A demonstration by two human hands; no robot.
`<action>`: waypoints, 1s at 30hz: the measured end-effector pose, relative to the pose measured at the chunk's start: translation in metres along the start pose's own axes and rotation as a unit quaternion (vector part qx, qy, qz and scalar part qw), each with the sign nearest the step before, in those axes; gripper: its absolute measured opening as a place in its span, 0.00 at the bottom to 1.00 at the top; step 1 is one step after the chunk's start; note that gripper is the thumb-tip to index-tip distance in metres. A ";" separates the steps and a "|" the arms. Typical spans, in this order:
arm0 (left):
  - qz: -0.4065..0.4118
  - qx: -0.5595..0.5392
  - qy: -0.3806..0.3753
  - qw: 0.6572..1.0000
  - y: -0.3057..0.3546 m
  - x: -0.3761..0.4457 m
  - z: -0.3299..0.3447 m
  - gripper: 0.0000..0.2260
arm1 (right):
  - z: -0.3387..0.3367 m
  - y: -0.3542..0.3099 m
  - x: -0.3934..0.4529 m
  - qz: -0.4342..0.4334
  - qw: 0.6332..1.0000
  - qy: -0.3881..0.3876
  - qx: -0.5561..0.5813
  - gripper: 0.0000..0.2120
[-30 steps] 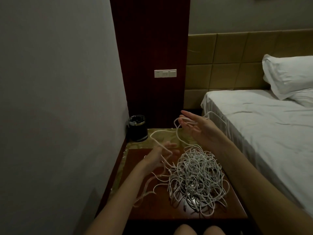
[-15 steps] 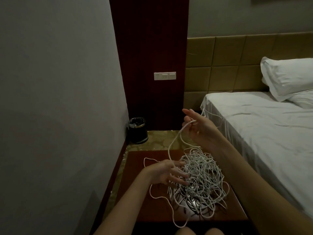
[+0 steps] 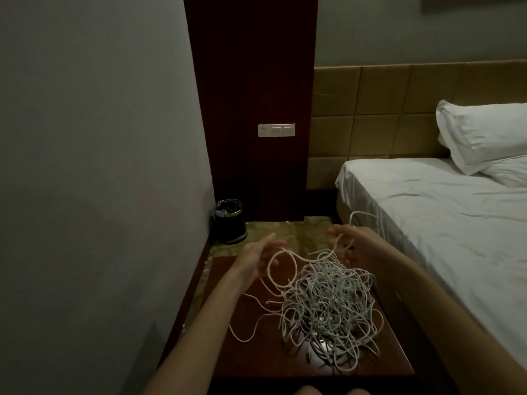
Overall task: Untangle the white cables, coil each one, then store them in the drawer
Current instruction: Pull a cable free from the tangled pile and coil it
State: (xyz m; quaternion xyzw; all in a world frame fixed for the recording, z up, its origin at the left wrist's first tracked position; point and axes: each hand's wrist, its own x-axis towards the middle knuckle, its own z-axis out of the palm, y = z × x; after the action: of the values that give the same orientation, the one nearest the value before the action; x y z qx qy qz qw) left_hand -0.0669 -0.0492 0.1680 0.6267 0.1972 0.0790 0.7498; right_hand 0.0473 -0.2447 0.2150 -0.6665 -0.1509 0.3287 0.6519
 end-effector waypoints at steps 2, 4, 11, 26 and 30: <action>0.033 0.021 -0.011 0.999 0.006 -0.002 -0.003 0.08 | -0.006 0.009 0.002 0.015 0.998 0.003 -0.053 0.09; 0.053 0.034 -0.020 0.998 0.010 -0.003 -0.002 0.11 | -0.009 0.016 0.002 -0.006 0.995 0.015 -0.096 0.06; 0.022 0.258 0.003 0.966 0.003 0.002 -0.004 0.08 | 0.000 0.005 -0.003 -0.116 0.992 0.023 -0.052 0.13; -0.043 0.097 -0.108 0.988 -0.005 0.005 0.035 0.14 | 0.005 0.000 -0.003 -0.183 0.929 -0.206 0.248 0.18; -0.061 -0.143 -0.107 0.982 -0.001 0.001 0.027 0.11 | -0.005 0.010 0.002 -0.145 0.960 -0.102 0.219 0.15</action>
State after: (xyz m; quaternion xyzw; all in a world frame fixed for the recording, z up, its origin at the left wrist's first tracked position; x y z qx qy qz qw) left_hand -0.0555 -0.0738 0.1705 0.5046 0.1406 -0.0072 0.8518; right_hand 0.0497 -0.2486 0.2042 -0.4416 -0.2361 0.3218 0.8035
